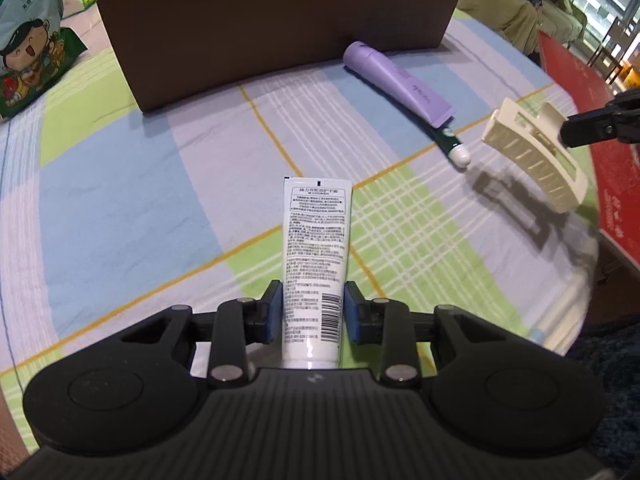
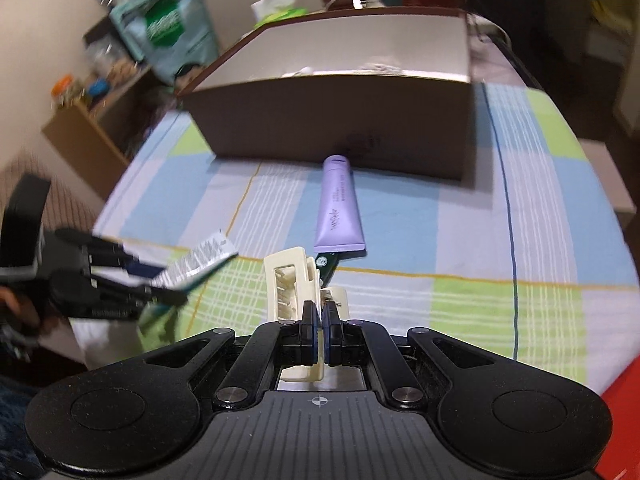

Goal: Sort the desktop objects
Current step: 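Lift the lotion tube and claw clip and carry both toward the box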

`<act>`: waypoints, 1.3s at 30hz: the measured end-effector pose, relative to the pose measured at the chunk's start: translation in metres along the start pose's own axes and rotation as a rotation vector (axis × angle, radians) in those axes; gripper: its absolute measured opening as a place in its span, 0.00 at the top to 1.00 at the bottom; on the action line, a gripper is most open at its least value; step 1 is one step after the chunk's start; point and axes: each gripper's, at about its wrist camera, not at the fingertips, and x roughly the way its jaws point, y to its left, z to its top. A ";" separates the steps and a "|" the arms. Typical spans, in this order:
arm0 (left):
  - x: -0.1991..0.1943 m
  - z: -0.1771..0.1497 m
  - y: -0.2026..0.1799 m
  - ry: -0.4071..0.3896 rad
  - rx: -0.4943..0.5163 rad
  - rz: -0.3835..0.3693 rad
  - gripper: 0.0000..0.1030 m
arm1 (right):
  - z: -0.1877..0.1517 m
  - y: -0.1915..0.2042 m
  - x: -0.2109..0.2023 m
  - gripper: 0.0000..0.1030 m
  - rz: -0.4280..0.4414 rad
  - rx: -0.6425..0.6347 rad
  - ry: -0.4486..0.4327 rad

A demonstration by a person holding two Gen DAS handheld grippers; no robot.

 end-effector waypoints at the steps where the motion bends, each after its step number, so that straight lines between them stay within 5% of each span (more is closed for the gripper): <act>1: -0.002 0.001 -0.001 -0.005 -0.003 -0.004 0.74 | 0.001 -0.004 -0.003 0.99 0.009 0.022 -0.004; 23: -0.072 0.050 0.004 -0.164 -0.006 0.045 0.74 | 0.036 -0.040 -0.035 0.99 0.103 0.156 -0.086; 39: -0.074 0.098 0.001 -0.209 0.031 0.090 0.74 | 0.074 -0.057 -0.025 0.99 0.138 0.147 -0.106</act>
